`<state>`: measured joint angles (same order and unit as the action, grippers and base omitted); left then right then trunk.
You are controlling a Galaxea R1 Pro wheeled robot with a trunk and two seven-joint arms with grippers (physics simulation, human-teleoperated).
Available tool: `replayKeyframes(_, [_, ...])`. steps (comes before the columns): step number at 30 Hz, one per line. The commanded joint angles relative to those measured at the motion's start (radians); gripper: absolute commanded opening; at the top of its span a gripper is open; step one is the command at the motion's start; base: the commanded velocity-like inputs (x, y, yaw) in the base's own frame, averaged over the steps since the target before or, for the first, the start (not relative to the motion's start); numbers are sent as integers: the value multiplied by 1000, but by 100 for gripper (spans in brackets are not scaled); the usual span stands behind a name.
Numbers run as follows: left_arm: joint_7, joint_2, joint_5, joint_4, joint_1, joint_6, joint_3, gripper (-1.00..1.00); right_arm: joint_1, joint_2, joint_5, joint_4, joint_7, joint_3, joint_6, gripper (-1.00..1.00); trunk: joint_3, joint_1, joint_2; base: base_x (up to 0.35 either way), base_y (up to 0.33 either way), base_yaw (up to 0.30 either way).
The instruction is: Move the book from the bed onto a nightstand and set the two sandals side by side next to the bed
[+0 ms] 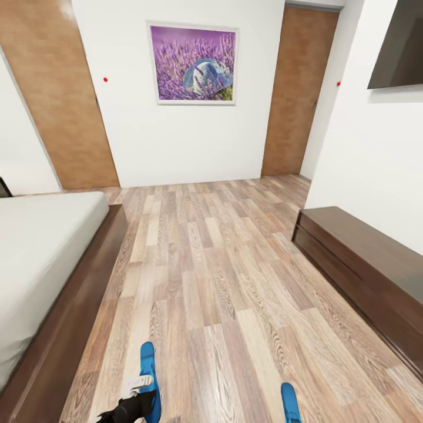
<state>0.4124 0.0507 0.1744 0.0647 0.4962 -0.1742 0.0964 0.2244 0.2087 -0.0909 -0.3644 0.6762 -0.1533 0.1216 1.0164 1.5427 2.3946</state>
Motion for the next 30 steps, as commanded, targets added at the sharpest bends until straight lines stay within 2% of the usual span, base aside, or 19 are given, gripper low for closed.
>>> replayKeyframes(1, [5, 0, 0, -2, 1, -1, 8, -100, 0, 0, -9, -1, 5, -4, 10, -100, 1, 0, 0, 0, 0, 245])
replayKeyframes(7, [5, 0, 0, -2, 1, -1, 8, -100, 0, 1, -9, -1, 4, -5, 10, -100, 1, 0, 0, 0, 0, 78])
replayKeyframes(24, [5, 0, 0, -2, 1, -1, 8, -100, 0, -1, -8, 1, -1, -8, 10, -100, -52, -65, -119, 0, 0, 2])
replayKeyframes(27, [5, -8, 0, -3, 2, -1, 7, -100, 0, -1, -7, 1, -1, -9, 10, -100, -62, -77, -140, 0, 0, 0])
replayKeyframes(30, [3, -15, 0, -3, 2, 0, 7, -100, 0, -2, -5, 5, -2, -6, 9, -100, -62, -77, -140, 0, 0, 0])
